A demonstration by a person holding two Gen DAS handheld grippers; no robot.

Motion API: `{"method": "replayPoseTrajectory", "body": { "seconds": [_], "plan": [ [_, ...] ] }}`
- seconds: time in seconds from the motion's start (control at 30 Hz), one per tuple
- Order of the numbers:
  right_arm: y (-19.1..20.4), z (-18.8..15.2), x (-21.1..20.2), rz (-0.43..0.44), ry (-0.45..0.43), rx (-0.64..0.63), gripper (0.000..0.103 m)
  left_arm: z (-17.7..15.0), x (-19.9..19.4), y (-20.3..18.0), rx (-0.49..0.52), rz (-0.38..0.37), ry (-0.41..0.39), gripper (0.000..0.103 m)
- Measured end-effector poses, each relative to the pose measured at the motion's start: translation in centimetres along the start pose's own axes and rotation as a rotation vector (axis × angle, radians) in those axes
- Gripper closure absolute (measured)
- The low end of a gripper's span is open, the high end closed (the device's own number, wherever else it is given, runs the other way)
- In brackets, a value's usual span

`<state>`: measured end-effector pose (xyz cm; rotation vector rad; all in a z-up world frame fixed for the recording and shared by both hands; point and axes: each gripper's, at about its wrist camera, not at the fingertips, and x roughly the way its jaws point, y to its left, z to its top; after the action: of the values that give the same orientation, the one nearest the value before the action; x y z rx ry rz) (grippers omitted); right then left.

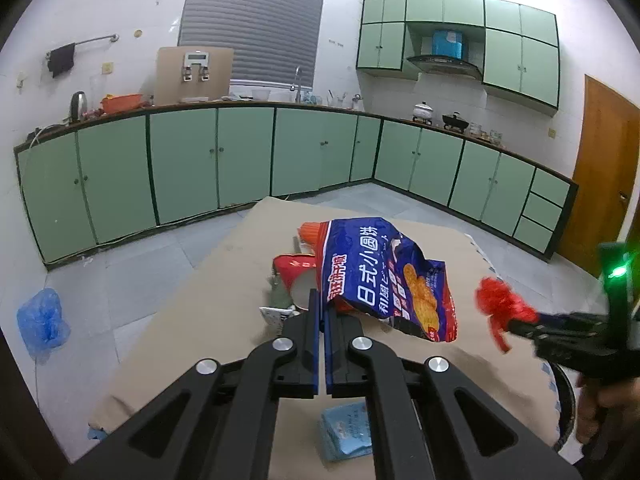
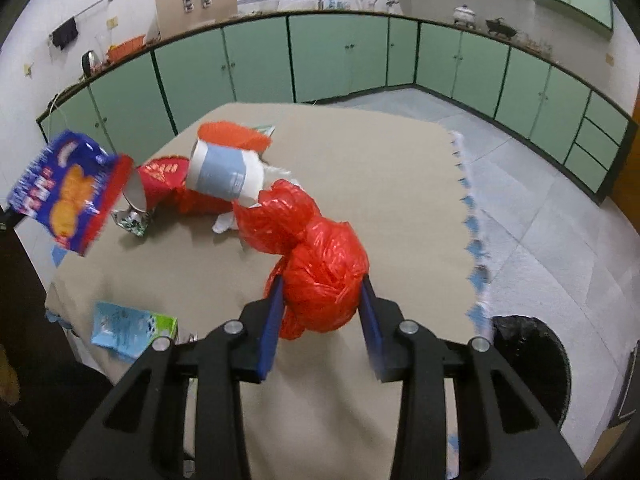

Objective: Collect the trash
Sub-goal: 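Carry the blue snack bag and red plastic bag over the bin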

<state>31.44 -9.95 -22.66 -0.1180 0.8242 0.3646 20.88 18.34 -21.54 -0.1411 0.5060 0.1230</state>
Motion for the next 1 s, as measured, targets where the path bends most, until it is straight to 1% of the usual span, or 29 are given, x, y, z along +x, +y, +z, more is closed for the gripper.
{"method": "replayPoseTrajectory", "body": {
  "seconds": [0.17,0.4,0.73,0.8,0.9,1.0],
  "plan": [
    [-0.9,-0.6,-3.2,-0.021,-0.036,0.007,0.068,-0.1,-1.0,-1.4,0.019,-0.018,-0.003,0.101],
    [-1.7,-0.8,-6.5,-0.044,-0.084,0.023,0.068,-0.2,-2.0,-2.9,0.047,-0.042,-0.006,0.101],
    [-2.9,-1.2,-7.9,-0.06,-0.105,0.043,0.068,0.2,-2.0,-4.6,0.078,-0.066,-0.003,0.101],
    [-3.9,-1.6,-8.3,-0.078,-0.109,0.054,0.068,0.1,-1.6,-6.0,0.093,-0.089,0.006,0.101],
    [-6.3,-2.5,-9.1,-0.118,-0.108,0.083,0.068,0.1,-1.0,-9.1,0.134,-0.147,0.017,0.101],
    [-9.6,-4.1,-9.7,-0.171,-0.095,0.12,0.068,-0.1,0.0,-13.6,0.194,-0.233,0.035,0.101]
  ]
}}
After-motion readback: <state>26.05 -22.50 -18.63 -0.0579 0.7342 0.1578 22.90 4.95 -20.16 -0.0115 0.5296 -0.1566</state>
